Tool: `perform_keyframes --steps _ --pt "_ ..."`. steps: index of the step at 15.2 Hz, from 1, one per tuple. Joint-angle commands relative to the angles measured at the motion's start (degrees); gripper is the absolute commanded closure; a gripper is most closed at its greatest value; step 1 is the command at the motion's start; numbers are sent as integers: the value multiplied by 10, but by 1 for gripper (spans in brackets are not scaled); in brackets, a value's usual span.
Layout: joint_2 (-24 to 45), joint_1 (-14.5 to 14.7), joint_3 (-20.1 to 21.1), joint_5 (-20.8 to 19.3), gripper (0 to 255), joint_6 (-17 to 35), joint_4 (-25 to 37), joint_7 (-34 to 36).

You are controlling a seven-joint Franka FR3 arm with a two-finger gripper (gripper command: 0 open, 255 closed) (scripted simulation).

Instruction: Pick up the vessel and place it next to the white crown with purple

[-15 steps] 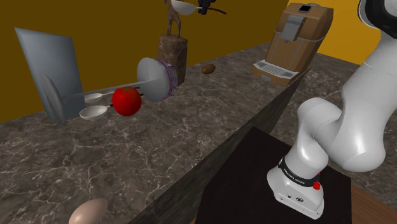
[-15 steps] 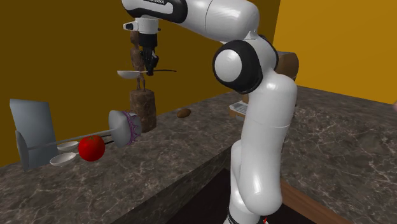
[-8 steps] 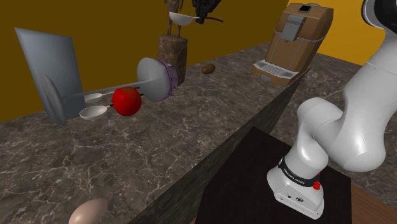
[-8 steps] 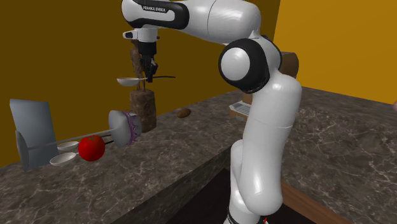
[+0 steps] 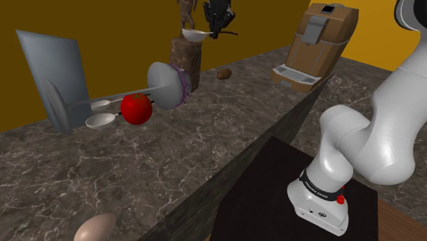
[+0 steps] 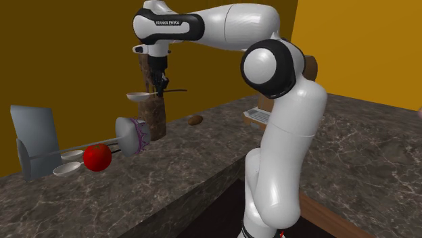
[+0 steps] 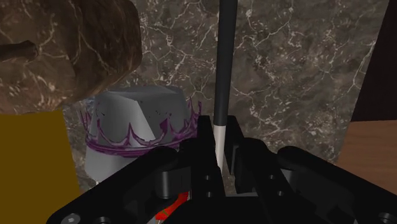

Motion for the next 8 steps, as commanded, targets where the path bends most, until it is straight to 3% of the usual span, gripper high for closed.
perform_keyframes --steps 1,8 --pt "-4 0 1 -3 255 15 -19 3" --pt "-17 -3 2 -12 255 70 -84 9"
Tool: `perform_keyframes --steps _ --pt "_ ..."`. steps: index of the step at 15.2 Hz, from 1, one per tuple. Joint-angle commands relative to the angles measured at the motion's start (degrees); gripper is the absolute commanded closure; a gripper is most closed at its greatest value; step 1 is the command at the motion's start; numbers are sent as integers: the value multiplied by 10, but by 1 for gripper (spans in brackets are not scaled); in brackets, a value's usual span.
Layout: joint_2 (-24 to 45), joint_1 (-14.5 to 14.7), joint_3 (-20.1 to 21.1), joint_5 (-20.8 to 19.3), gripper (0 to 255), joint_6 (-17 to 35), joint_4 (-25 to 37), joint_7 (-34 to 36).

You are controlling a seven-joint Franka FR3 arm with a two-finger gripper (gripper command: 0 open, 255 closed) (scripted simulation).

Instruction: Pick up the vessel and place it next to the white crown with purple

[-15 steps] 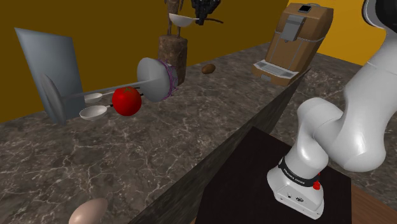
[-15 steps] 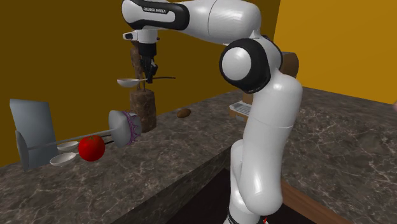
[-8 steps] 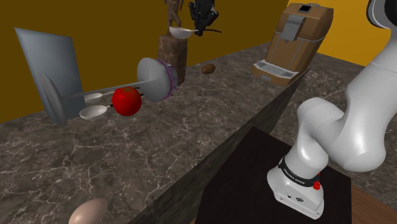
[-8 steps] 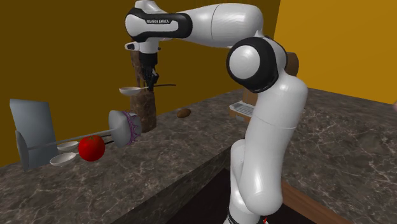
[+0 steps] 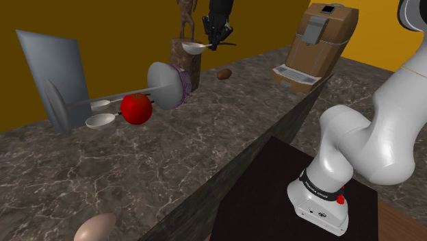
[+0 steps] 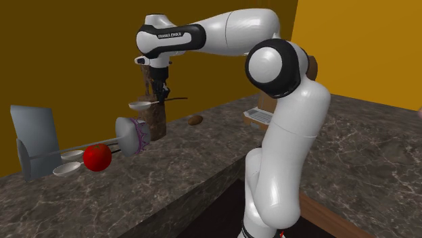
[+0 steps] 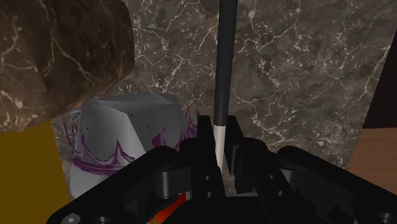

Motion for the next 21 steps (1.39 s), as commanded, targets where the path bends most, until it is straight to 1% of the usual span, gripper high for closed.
perform_keyframes --steps 1,11,21 --pt "-1 -1 -1 -1 255 16 -17 1" --pt "-4 -4 -5 -6 255 93 -96 4" --pt "10 -6 -15 -1 255 170 -162 -1"
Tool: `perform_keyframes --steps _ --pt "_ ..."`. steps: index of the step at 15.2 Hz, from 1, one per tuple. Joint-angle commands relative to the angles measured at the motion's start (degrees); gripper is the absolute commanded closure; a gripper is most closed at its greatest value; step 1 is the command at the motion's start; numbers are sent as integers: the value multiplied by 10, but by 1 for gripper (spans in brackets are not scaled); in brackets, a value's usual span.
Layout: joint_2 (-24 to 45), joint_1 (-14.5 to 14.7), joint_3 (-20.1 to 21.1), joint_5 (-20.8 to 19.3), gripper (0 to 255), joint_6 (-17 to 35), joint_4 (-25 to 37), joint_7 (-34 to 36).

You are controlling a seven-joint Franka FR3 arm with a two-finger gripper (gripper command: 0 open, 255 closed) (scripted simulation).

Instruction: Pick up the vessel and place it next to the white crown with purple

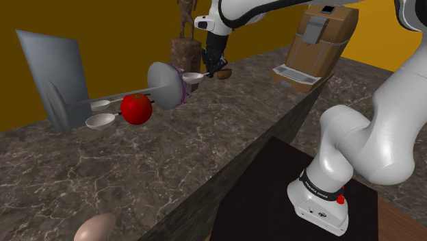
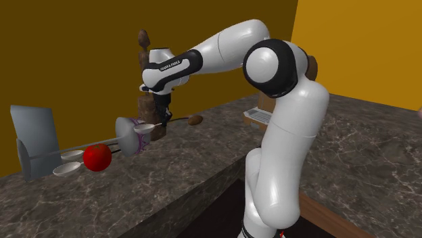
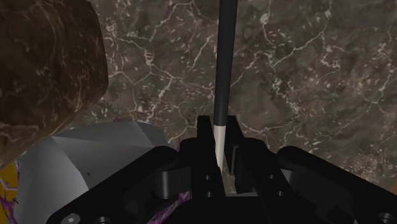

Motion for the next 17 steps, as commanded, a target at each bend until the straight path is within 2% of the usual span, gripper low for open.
perform_keyframes --steps 1,17 --pt "4 0 -3 2 255 15 -12 -2" --pt "63 3 -23 42 255 141 -91 -33"
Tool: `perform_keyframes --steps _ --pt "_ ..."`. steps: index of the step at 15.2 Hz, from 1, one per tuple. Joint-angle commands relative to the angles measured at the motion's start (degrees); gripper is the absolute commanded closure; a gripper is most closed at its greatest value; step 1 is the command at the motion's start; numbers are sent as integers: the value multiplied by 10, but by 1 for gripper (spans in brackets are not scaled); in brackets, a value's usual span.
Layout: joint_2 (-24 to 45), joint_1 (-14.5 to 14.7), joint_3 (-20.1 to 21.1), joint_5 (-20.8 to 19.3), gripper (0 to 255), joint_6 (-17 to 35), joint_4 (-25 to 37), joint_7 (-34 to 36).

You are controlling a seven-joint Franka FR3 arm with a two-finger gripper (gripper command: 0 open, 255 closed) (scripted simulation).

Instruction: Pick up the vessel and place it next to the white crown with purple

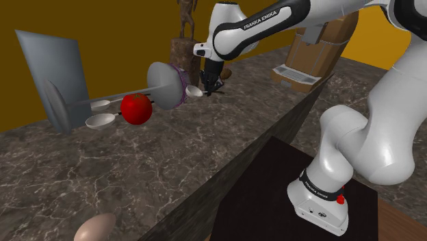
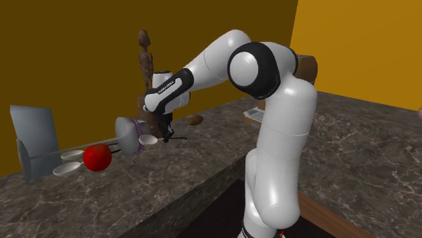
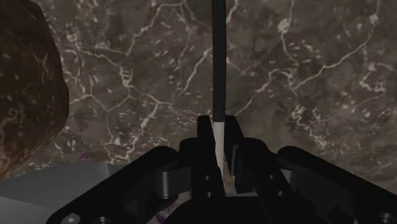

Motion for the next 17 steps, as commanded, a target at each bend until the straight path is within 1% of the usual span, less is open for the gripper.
perform_keyframes --steps 1,7,9,17 --pt "9 0 -2 7 255 16 -9 -6" --pt "43 1 -7 40 255 63 -30 -30" --pt "61 1 -7 60 255 84 -38 -44" --pt "61 1 -7 60 255 84 -38 -44"
